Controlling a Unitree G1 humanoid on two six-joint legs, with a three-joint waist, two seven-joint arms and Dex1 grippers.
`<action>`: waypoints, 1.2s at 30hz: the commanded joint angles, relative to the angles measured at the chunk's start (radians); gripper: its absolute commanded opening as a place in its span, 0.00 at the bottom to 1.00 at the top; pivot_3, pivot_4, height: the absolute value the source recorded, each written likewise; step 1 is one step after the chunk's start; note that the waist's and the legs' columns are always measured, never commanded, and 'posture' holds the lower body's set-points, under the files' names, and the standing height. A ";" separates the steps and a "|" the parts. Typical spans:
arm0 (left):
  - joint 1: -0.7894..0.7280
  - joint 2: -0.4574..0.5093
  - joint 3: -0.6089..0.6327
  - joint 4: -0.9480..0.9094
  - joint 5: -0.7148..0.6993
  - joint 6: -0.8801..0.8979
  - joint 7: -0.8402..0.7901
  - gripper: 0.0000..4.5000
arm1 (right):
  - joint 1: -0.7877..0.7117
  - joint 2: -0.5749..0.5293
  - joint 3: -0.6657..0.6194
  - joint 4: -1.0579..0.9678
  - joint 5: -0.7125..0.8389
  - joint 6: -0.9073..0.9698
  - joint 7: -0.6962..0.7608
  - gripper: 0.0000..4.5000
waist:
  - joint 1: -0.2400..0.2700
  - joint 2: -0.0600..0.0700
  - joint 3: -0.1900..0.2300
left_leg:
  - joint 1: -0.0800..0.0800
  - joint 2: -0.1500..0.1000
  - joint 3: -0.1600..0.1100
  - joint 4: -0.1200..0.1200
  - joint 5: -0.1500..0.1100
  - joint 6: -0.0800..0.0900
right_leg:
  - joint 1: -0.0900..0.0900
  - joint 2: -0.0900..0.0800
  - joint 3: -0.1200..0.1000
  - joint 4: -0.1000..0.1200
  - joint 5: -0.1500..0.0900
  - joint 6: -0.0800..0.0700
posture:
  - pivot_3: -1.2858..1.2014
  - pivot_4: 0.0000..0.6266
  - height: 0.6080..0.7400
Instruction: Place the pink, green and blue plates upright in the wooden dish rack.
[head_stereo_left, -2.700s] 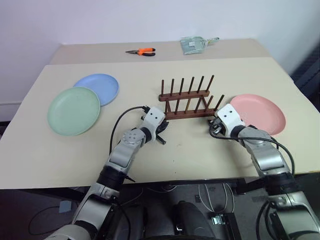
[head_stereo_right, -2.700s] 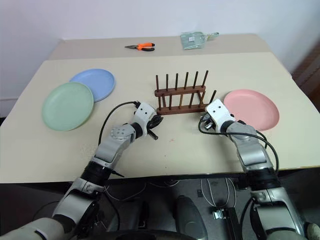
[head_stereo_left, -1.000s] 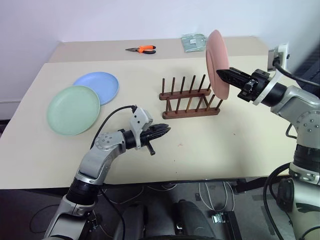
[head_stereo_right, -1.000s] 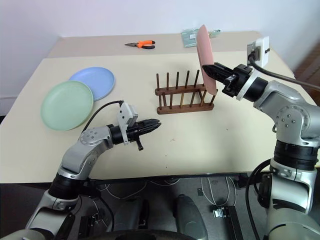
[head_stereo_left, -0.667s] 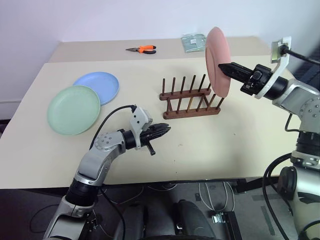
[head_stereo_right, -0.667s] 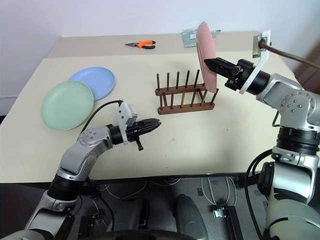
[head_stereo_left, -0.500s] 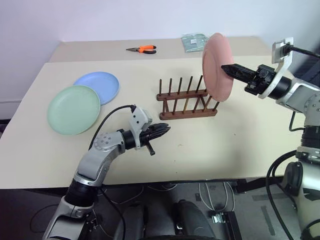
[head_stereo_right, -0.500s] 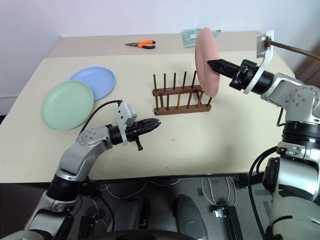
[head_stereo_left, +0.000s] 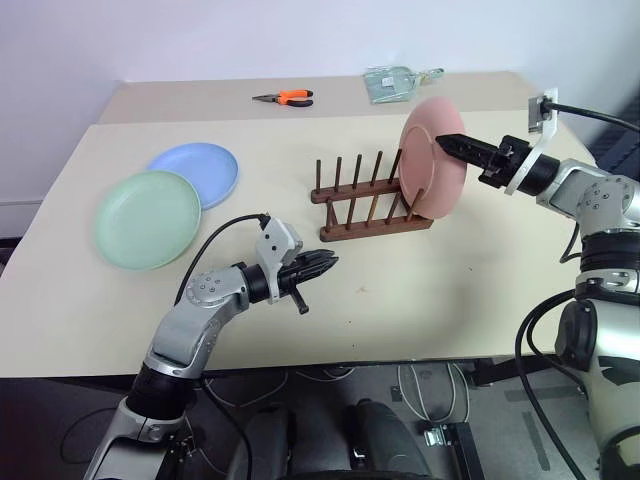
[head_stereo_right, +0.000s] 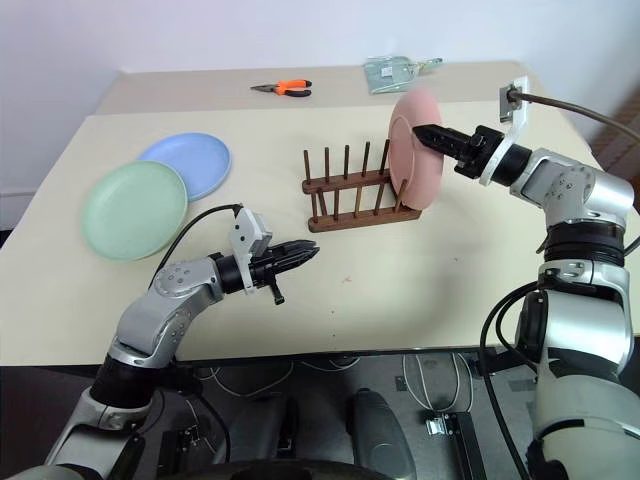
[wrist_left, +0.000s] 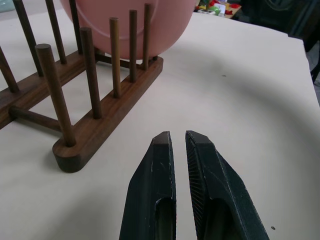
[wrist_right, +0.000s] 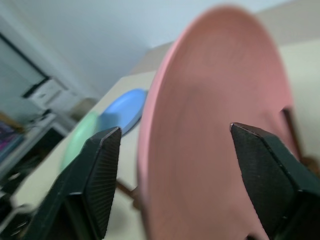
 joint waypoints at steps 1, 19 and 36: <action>0.007 0.004 0.066 -0.067 -0.046 0.017 0.024 0.09 | -0.017 -0.034 -0.070 -0.098 -0.050 -0.169 -0.096 0.73 | 0.001 0.000 0.000 | 0.000 0.000 0.000 0.000 0.000 0.000 | 0.000 0.000 0.000 0.000 0.000 0.000 | 0.52 0.24 1.00; -0.085 0.026 0.704 0.036 -0.025 0.214 0.794 1.00 | 0.342 0.015 0.238 -1.011 -0.038 -0.109 -0.074 0.74 | -0.005 -0.001 0.000 | 0.002 0.000 0.000 0.000 0.002 -0.001 | 0.001 0.001 0.000 0.003 0.000 0.001 | 0.52 0.24 1.00; -0.073 -0.192 0.977 0.034 -0.244 0.498 1.011 1.00 | 0.455 0.141 0.489 -1.112 -0.192 -0.172 -0.076 0.99 | 0.021 -0.008 -0.002 | 0.000 -0.002 -0.004 0.001 0.003 -0.004 | 0.000 -0.004 -0.007 0.002 0.001 0.002 | 0.52 0.24 1.00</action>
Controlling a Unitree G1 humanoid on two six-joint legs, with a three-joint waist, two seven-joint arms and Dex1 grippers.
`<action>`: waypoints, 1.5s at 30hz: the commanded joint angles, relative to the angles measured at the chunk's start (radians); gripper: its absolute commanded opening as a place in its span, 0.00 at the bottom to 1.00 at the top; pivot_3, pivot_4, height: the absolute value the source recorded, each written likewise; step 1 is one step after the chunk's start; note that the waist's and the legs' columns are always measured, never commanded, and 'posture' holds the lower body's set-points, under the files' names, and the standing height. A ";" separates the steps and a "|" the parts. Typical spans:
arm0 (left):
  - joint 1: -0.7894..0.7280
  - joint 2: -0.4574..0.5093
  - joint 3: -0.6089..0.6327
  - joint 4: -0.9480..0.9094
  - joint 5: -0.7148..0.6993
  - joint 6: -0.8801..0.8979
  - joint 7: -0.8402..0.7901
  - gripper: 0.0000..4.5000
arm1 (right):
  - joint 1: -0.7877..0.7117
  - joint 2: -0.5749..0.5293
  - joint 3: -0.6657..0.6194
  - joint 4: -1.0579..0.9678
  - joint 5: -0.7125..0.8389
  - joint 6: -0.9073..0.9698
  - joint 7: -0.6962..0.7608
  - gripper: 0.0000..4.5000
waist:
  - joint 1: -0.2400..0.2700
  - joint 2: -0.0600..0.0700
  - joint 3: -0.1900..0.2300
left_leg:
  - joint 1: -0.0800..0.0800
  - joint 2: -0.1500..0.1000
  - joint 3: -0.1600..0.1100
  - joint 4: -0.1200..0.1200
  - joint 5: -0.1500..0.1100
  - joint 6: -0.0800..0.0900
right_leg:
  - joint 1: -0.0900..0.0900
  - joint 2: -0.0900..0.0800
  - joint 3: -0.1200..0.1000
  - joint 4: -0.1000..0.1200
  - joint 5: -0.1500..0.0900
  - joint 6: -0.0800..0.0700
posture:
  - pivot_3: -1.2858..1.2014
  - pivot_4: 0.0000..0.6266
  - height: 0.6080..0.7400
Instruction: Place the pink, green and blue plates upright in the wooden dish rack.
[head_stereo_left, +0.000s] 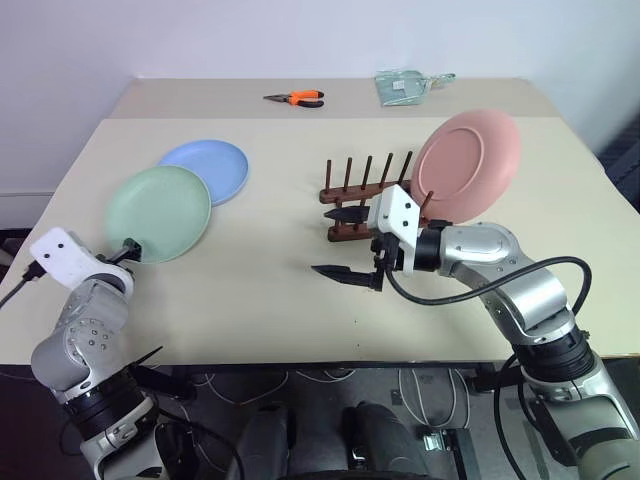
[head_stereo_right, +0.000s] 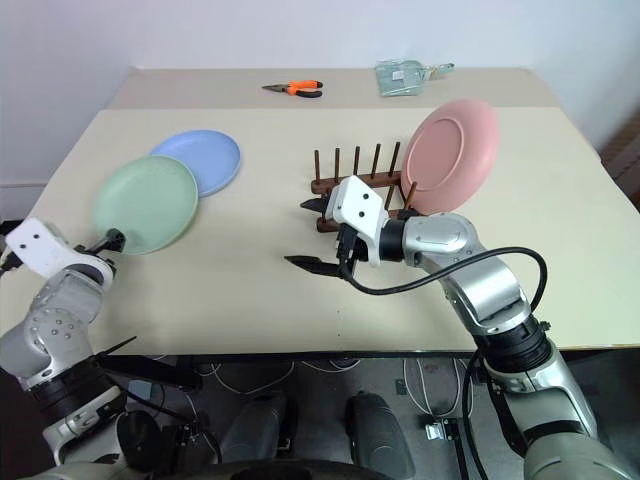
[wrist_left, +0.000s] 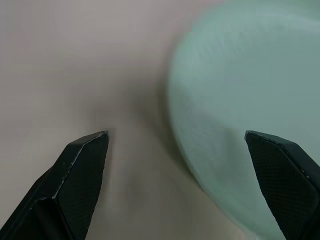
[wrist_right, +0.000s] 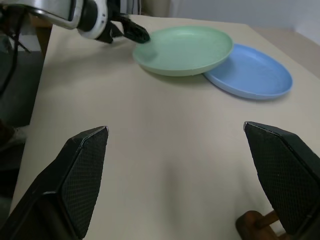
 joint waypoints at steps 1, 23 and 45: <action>-0.036 -0.008 0.061 0.024 -0.069 -0.002 0.013 0.94 | 0.008 0.013 -0.002 -0.049 -0.011 -0.014 -0.010 1.00 | -0.001 0.000 0.000 | 0.000 0.000 0.000 0.000 0.000 0.000 | 0.000 0.000 0.000 0.000 0.000 0.000 | 0.52 0.24 1.00; -0.099 0.025 -0.152 -0.116 -0.156 -0.296 -0.196 0.01 | -0.145 0.016 0.040 0.062 -0.275 -0.251 -0.066 1.00 | -0.002 -0.002 0.000 | 0.000 0.000 0.000 0.000 0.003 -0.005 | 0.000 0.000 -0.001 0.000 0.000 0.000 | 0.52 0.24 1.00; -0.267 -0.014 -0.450 -0.195 -0.137 -0.201 -0.146 0.00 | -0.318 0.078 0.194 0.524 -0.991 -0.765 -0.412 0.59 | -0.026 -0.002 0.000 | 0.000 -0.001 0.000 -0.001 0.003 -0.006 | 0.000 0.000 -0.002 0.000 0.000 0.000 | 0.52 0.24 1.00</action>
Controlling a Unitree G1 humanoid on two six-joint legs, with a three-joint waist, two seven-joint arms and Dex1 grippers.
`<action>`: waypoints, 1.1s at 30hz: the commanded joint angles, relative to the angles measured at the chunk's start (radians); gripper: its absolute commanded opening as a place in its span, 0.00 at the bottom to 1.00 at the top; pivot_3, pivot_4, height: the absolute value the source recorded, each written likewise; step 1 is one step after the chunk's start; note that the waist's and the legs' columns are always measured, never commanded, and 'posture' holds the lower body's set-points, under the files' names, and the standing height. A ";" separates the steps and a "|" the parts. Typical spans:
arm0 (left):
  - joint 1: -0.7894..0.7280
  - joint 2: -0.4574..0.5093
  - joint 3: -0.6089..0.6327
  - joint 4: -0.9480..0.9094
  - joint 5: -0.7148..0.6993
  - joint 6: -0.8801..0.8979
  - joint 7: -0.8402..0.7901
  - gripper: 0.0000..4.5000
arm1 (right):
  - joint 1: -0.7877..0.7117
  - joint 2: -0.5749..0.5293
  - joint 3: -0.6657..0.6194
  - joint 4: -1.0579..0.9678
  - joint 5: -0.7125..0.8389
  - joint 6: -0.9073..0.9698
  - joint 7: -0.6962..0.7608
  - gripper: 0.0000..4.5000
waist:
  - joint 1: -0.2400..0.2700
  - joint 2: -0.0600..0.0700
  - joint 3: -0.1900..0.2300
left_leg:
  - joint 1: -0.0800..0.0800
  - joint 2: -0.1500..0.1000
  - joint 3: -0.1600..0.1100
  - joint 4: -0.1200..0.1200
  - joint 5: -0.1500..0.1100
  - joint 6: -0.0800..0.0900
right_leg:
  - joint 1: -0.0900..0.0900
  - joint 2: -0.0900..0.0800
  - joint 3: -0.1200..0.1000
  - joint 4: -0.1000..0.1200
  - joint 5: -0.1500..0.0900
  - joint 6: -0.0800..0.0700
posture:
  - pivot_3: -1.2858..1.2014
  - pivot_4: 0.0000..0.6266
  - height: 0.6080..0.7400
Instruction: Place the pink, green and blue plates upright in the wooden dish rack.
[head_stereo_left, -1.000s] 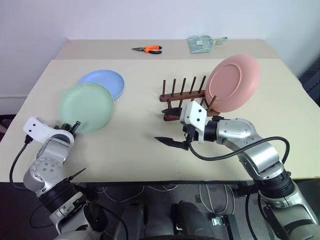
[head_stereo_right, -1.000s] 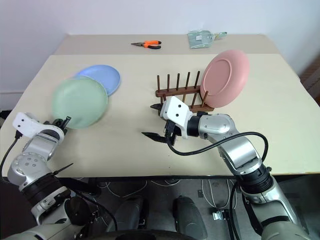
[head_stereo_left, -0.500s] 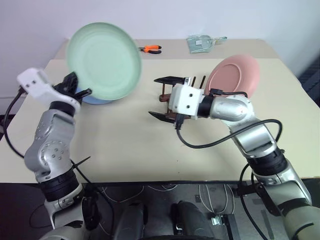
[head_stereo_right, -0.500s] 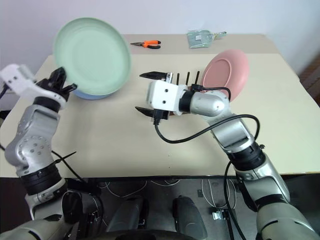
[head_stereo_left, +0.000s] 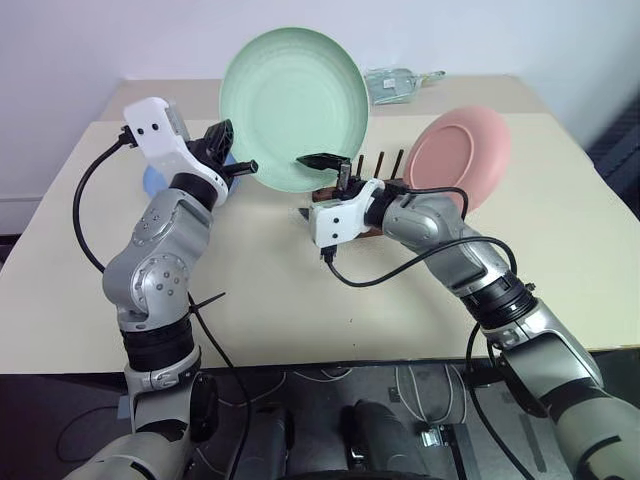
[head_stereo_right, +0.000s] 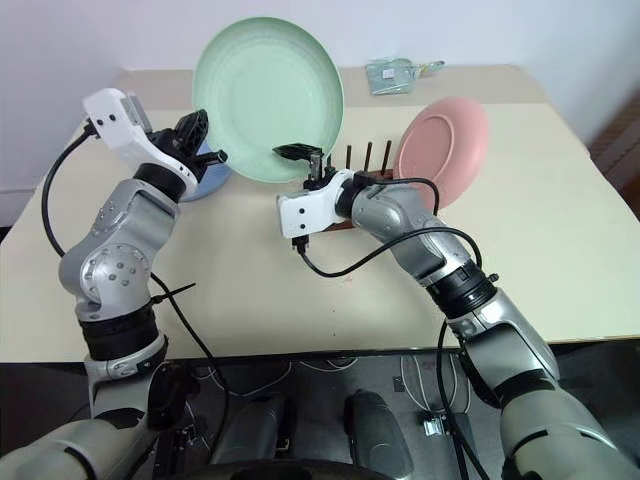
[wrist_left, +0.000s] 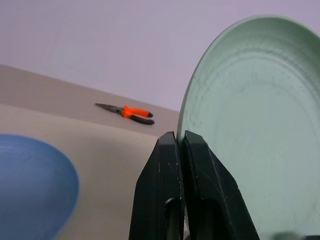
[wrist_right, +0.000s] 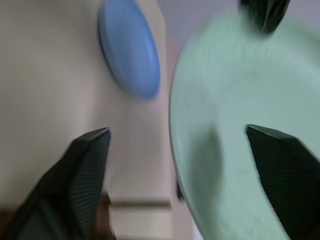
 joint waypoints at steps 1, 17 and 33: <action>0.002 -0.004 0.017 -0.056 -0.037 0.007 0.006 0.00 | -0.020 -0.007 -0.023 -0.008 -0.050 -0.023 -0.044 0.50 | 0.000 0.000 0.000 | 0.000 0.000 0.000 0.000 0.000 0.000 | 0.000 0.000 0.000 0.000 0.000 0.000 | 0.52 0.24 1.00; -0.117 0.060 0.207 0.091 -0.071 -0.160 0.085 0.65 | 0.045 -0.067 -0.240 -0.117 0.148 -0.042 -0.022 0.00 | -0.005 -0.001 0.001 | 0.001 0.000 0.000 0.000 0.001 -0.001 | 0.000 0.001 0.000 0.001 0.000 0.000 | 0.52 0.24 1.00; 0.375 0.406 -0.228 -0.042 -0.026 -0.132 -0.702 0.65 | 0.150 -0.030 -0.747 -0.440 1.327 1.086 0.145 0.00 | -0.005 0.005 0.003 | 0.001 0.002 0.000 -0.003 -0.003 0.006 | 0.001 -0.003 -0.003 -0.001 -0.001 -0.003 | 0.52 0.24 1.00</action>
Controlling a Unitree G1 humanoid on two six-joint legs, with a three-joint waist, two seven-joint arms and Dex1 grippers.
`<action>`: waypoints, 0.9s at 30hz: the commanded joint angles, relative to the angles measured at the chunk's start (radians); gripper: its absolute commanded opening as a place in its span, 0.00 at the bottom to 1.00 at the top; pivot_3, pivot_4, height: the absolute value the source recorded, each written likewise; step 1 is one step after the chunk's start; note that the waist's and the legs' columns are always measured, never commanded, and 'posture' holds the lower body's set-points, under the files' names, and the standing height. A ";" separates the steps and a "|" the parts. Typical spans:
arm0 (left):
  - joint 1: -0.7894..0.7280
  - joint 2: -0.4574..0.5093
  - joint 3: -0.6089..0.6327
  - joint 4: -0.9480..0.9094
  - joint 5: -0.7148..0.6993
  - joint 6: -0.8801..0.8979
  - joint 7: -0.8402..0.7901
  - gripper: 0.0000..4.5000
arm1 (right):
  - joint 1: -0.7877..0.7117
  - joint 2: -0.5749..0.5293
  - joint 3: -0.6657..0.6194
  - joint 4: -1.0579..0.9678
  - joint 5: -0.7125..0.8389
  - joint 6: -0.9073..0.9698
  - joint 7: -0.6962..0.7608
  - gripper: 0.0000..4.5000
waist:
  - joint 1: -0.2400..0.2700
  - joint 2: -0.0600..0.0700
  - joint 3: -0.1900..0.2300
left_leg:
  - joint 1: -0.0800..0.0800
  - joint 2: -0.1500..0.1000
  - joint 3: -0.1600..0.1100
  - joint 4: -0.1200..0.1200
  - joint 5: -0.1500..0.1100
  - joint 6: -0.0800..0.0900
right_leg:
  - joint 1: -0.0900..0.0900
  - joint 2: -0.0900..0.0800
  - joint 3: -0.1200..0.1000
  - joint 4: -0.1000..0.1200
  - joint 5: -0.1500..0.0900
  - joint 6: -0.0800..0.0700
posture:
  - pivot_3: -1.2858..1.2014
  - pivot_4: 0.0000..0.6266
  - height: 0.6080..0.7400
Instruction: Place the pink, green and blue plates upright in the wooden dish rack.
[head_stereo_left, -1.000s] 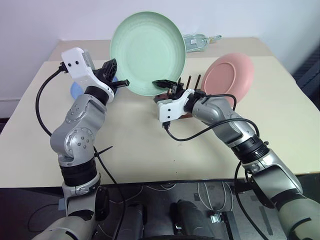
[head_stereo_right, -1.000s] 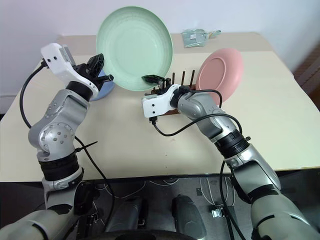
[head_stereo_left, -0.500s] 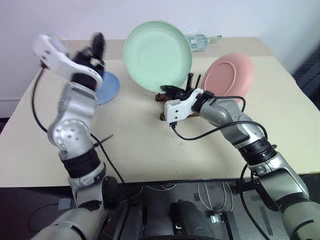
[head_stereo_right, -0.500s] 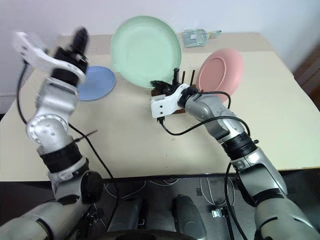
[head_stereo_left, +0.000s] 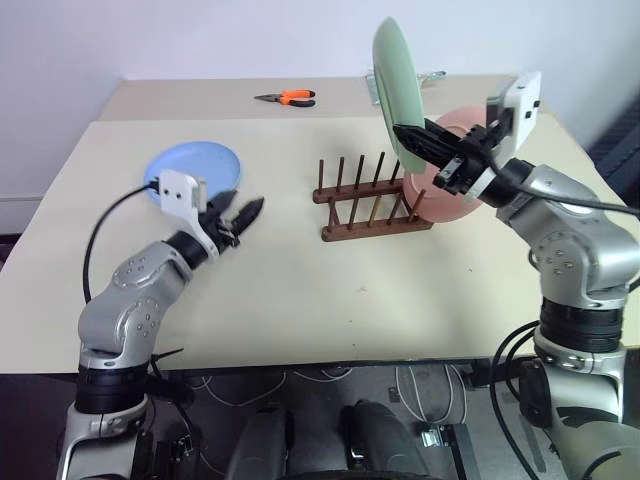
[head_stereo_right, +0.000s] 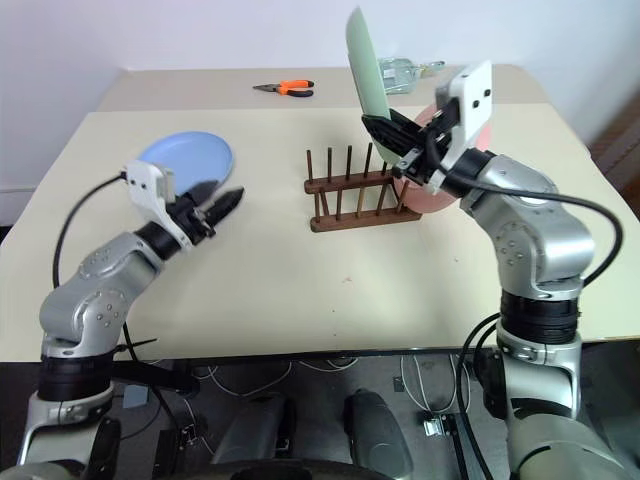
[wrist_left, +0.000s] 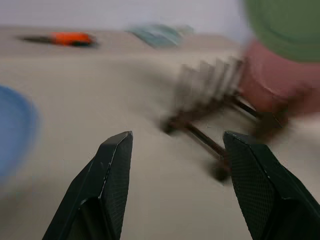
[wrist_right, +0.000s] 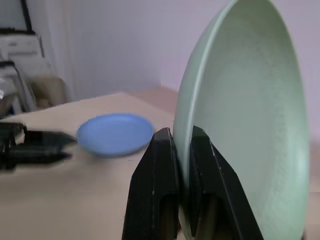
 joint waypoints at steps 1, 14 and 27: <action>0.042 0.066 -0.066 -0.076 0.019 -0.007 -0.126 0.65 | -0.031 0.014 -0.053 -0.016 0.109 0.071 -0.038 0.00 | 0.000 0.005 0.000 | 0.000 0.000 0.000 0.000 0.000 0.000 | 0.000 0.000 0.000 0.000 0.000 0.000 | 0.52 0.24 1.00; 0.089 0.062 -0.136 -0.100 0.099 -0.021 -0.161 0.65 | -0.075 0.045 -0.089 0.044 0.233 0.111 -0.130 0.00 | 0.006 0.005 0.000 | -0.001 0.000 0.000 0.001 0.000 0.002 | 0.000 0.000 0.000 0.000 0.000 0.000 | 0.52 0.24 1.00; 0.071 0.044 -0.134 -0.102 0.108 -0.024 -0.177 0.65 | -0.097 0.085 -0.064 0.196 0.231 0.145 -0.226 0.00 | 0.006 0.005 0.000 | -0.001 0.000 0.000 0.001 0.000 0.002 | 0.000 0.000 0.000 0.000 0.000 0.000 | 0.52 0.24 1.00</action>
